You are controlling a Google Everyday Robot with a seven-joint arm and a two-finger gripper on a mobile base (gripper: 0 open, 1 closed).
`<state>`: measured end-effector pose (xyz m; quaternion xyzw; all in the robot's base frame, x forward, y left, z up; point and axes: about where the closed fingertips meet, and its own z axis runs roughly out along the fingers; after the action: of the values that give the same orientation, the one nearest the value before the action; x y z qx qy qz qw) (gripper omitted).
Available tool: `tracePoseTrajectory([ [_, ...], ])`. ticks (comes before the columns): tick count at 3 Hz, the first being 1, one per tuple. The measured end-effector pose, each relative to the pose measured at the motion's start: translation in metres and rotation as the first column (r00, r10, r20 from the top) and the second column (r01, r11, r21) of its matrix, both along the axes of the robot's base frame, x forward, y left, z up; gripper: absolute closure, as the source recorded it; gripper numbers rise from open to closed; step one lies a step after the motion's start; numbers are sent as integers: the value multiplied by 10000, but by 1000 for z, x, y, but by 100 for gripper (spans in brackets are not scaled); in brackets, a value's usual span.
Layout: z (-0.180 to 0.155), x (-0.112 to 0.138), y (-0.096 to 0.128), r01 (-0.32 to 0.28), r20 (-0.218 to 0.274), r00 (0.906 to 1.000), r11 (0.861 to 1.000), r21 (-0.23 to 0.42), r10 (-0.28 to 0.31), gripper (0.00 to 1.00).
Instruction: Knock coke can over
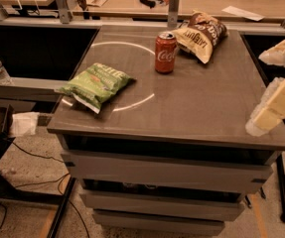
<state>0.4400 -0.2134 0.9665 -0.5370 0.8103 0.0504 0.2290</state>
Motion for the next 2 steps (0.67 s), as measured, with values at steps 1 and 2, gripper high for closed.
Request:
tracePoseTrajectory([
  [1, -16, 6, 9, 482, -242, 9987, 9817, 1843, -445, 0],
  [2, -26, 17, 11, 992, -234, 9950, 9385, 3307, -969, 0],
])
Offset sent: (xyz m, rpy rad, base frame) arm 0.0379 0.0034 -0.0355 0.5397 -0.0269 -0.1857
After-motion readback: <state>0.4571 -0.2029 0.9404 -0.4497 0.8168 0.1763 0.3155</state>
